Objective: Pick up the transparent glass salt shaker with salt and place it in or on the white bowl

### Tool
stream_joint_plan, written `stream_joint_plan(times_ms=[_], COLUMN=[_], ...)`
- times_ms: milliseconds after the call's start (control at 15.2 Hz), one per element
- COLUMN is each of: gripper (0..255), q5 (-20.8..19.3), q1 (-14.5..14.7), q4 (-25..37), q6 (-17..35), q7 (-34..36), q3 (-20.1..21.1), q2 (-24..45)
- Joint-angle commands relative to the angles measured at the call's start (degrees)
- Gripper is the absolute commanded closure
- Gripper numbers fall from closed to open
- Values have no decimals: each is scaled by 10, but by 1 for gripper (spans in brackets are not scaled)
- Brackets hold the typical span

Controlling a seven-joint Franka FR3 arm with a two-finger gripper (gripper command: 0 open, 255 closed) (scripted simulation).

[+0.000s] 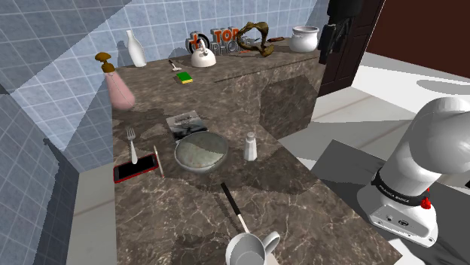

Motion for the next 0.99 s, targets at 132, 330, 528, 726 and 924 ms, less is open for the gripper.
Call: stream_joint_plan(times_ms=[132, 330, 528, 726, 924], gripper=[0, 0, 0, 0, 0], q5=[12, 29, 43, 55, 63], q1=[7, 17, 27, 36, 44], q4=[-8, -16, -19, -15, -6], q6=[23, 57, 91, 125, 158], q7=[17, 43, 68, 92, 117], q3=[15, 38, 61, 84, 106], q2=[21, 58, 99, 146, 197])
